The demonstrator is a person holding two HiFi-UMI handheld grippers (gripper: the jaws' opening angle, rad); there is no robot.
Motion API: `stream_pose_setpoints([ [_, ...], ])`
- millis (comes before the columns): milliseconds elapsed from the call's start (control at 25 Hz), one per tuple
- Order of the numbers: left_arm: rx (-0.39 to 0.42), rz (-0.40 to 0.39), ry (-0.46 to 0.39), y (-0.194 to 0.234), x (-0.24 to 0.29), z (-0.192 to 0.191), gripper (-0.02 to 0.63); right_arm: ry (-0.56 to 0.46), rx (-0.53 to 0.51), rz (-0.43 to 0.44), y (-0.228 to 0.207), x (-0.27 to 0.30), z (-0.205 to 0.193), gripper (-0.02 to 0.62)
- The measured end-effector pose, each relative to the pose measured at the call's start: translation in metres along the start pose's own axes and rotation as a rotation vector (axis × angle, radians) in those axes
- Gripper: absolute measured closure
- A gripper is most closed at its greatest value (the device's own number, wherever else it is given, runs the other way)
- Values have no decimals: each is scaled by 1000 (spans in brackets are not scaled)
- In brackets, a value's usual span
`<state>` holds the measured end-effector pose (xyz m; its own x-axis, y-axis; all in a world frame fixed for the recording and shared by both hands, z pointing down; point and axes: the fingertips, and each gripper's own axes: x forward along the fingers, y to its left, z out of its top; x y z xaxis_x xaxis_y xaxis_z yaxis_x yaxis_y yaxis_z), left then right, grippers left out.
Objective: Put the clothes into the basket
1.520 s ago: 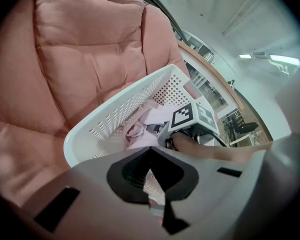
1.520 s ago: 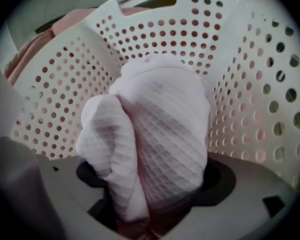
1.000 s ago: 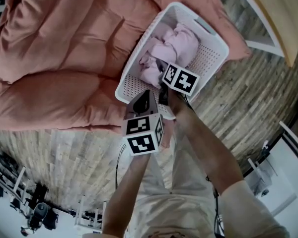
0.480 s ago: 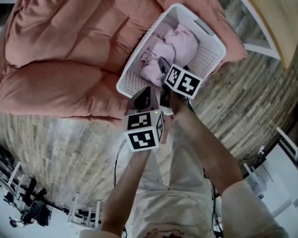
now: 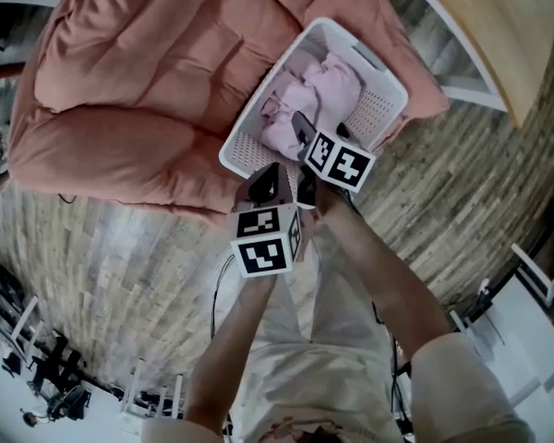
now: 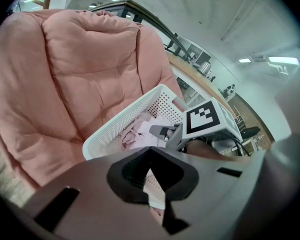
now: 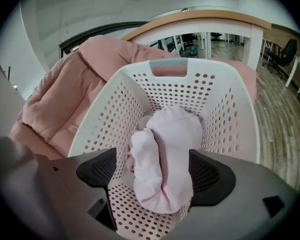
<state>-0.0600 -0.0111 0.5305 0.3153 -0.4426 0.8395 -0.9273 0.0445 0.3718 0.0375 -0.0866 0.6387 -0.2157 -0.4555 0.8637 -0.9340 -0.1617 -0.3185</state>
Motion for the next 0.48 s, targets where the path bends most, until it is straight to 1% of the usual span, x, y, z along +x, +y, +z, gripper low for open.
stream_pose_setpoints([
  [160,13,11,-19,-1,-12,9,606,-1,-37,53,14,-14,7,150],
  [360,4,26,-31,-5,-30,15,606,54,-69,105,23,-37,2,162],
  [400,3,28,-37,-6,-32,18,606,65,-73,119,26,-40,3,185],
  [480,4,31,-53,-8,-39,24,606,72,-92,135,31,-47,8,255],
])
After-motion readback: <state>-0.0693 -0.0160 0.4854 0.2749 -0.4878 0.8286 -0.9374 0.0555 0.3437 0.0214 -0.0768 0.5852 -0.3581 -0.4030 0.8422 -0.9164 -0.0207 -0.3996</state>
